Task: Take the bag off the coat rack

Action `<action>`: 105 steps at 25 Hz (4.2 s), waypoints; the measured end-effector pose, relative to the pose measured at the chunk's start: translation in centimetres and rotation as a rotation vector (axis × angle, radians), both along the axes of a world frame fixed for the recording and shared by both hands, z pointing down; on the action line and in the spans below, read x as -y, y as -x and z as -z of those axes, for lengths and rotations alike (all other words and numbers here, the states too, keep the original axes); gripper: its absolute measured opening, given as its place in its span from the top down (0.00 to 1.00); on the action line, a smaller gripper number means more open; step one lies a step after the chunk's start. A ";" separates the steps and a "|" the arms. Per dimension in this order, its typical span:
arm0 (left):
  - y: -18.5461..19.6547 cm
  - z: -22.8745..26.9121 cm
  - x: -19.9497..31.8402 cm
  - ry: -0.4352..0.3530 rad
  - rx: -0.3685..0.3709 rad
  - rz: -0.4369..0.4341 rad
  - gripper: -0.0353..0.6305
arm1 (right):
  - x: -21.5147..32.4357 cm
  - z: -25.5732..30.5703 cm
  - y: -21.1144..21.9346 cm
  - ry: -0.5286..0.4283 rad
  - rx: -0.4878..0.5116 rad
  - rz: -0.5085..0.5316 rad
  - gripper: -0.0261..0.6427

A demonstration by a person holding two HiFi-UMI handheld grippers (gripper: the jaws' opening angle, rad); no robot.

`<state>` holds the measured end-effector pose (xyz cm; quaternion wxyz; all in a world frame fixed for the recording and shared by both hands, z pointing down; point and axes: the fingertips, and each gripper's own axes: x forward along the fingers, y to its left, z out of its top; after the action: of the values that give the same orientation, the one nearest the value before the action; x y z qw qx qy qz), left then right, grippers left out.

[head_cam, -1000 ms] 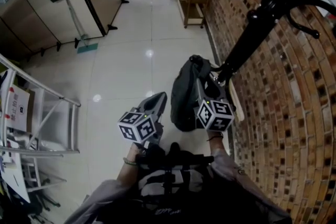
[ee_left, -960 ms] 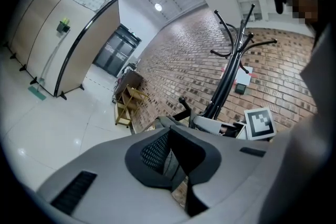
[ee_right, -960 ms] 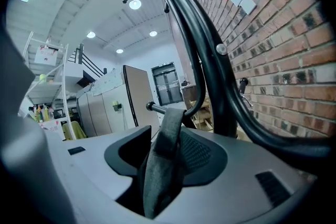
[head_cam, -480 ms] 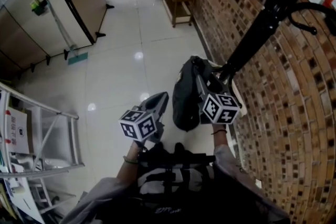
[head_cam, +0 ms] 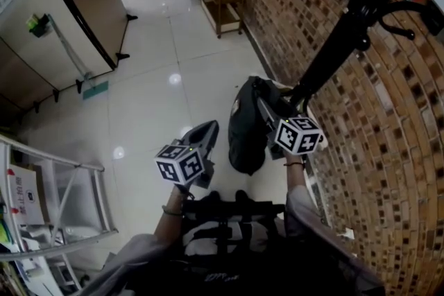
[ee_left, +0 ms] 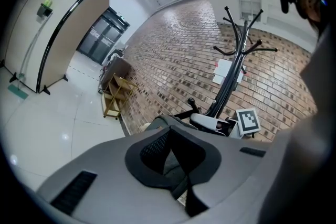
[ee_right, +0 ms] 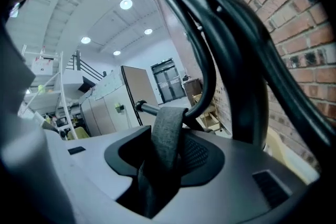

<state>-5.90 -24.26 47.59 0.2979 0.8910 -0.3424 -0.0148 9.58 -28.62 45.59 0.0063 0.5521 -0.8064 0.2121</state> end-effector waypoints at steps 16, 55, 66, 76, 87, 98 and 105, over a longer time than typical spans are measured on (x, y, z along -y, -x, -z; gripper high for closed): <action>0.8 -0.3 2.1 0.023 -0.017 0.015 0.94 | -1.5 2.9 1.8 -0.044 0.188 0.170 0.84; 14.7 -1.2 3.0 0.046 -0.092 0.326 0.94 | -4.7 0.9 18.6 0.073 0.422 0.410 0.89; 13.6 -1.5 1.5 0.049 -0.067 0.281 0.94 | -6.9 -3.0 17.7 0.145 0.379 0.373 0.89; 10.5 -1.4 1.0 0.046 -0.056 0.203 0.94 | -5.9 -2.1 13.4 0.107 0.357 0.249 0.89; 8.9 -1.4 0.7 0.044 -0.034 0.169 0.94 | -6.0 -2.8 11.7 0.127 0.301 0.207 0.89; 8.7 -1.8 0.7 0.061 -0.042 0.168 0.94 | -6.6 -3.3 10.8 0.144 0.320 0.180 0.89; 8.4 -2.1 0.6 0.068 -0.038 0.159 0.94 | -6.7 -3.4 11.0 0.147 0.307 0.189 0.89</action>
<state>-14.32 -24.87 49.67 0.3321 0.8499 -0.4069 -0.0436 -1.42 -21.96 48.97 -0.0565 0.4334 -0.8284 0.3503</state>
